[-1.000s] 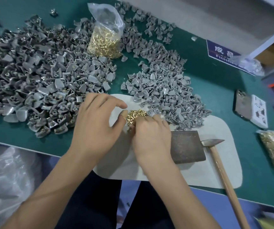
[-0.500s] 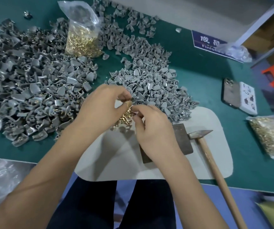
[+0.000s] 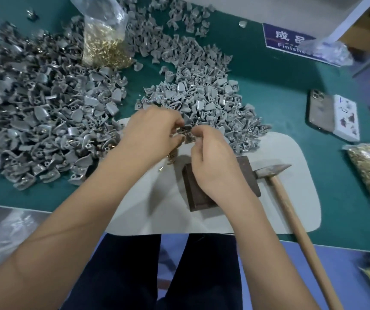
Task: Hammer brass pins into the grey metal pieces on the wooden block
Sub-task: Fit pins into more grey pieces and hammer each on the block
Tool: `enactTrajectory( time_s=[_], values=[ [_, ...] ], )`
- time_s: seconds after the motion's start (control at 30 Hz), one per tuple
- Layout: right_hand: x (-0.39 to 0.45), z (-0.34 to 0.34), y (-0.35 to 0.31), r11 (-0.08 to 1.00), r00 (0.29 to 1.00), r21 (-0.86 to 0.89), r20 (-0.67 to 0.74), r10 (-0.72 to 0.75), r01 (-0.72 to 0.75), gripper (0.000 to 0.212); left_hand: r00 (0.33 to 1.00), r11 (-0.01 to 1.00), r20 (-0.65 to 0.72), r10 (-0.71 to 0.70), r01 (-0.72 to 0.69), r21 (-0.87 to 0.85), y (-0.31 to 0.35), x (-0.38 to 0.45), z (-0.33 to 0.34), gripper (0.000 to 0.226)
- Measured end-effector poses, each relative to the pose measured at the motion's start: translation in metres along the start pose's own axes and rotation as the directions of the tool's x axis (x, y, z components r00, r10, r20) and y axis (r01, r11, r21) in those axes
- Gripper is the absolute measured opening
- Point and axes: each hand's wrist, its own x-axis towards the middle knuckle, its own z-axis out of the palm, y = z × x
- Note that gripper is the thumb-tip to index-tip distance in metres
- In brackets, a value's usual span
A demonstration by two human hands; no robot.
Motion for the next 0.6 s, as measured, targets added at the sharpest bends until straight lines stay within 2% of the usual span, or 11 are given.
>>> enactTrajectory(
  time_s=[0.23,0.33,0.4,0.47,0.5,0.53,0.6],
  values=[
    [-0.002,0.007,-0.004,0.998,0.997,-0.026,0.036,-0.061,0.062,0.033,0.998,0.998,0.059,0.0,0.004,-0.058,-0.001,-0.007,-0.002,0.025],
    [-0.003,0.007,-0.007,0.992,0.995,0.077,-0.036,-0.095,0.097,0.032,1.0,0.96,-0.018,-0.01,0.004,-0.279,-0.008,-0.019,-0.01,0.02],
    [-0.005,0.001,-0.005,0.976,0.988,0.184,-0.12,-0.097,0.118,0.031,0.996,0.885,-0.068,-0.065,0.026,-0.466,-0.011,-0.028,-0.018,0.016],
    [-0.01,-0.01,-0.002,0.928,0.979,0.357,-0.199,-0.038,0.109,0.029,0.991,0.789,-0.086,-0.1,0.027,-0.614,-0.009,-0.037,-0.025,0.011],
    [-0.013,-0.015,0.0,0.859,0.975,0.506,-0.218,0.038,0.08,0.028,0.992,0.753,-0.083,-0.099,0.02,-0.658,-0.007,-0.041,-0.026,0.01],
    [-0.015,-0.022,0.002,0.734,0.968,0.678,-0.208,0.14,0.04,0.027,0.993,0.726,-0.074,-0.089,0.014,-0.688,-0.004,-0.044,-0.026,0.009],
    [-0.021,-0.035,0.005,0.369,0.948,0.929,-0.092,0.303,-0.027,0.023,0.996,0.693,-0.039,-0.081,0.028,-0.72,0.004,-0.048,-0.021,0.007]
  ],
)
